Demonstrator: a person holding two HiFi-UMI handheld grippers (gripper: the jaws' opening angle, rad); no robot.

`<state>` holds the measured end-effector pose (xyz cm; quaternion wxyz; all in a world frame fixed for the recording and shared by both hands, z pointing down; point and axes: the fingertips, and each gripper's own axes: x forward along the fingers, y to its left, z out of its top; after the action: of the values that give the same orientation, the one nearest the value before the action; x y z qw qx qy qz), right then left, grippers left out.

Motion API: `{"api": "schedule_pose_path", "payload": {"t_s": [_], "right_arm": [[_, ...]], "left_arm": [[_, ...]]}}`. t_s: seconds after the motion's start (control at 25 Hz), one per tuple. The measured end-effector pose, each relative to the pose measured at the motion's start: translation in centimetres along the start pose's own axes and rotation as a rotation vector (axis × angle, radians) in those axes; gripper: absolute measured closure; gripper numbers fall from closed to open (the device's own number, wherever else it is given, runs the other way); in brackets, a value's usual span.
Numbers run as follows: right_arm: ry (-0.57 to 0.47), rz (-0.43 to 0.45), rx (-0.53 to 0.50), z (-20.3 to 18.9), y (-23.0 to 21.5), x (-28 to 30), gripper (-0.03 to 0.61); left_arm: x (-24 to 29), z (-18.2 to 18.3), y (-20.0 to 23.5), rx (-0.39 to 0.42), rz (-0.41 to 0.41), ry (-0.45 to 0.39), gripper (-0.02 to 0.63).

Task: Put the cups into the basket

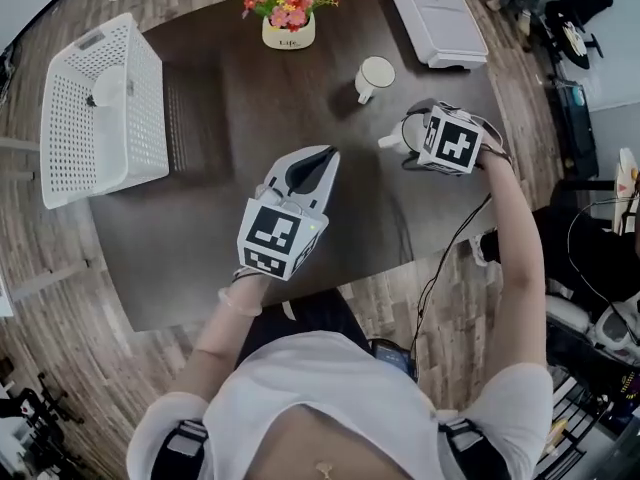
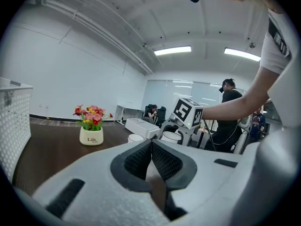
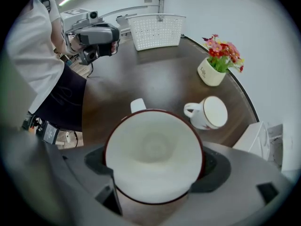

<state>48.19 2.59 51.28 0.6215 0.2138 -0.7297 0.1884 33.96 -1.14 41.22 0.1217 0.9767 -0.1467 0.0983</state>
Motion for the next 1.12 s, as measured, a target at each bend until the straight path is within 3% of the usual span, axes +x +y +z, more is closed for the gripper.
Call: {"api": "schedule_pose_path", "payload": {"t_s": [0.72, 1.12], "right_arm": [[-0.054, 0.005, -0.305, 23.6, 1.3, -1.9, 0.135], [-0.020, 0.009, -0.462, 33.6, 1.8, -3.8, 0.135]], "left_arm": [[-16.7, 1.8, 11.6, -0.039, 0.279, -0.098, 0.603], [-24.1, 3.2, 16.9, -0.063, 0.379, -0.172, 0.603]]}}
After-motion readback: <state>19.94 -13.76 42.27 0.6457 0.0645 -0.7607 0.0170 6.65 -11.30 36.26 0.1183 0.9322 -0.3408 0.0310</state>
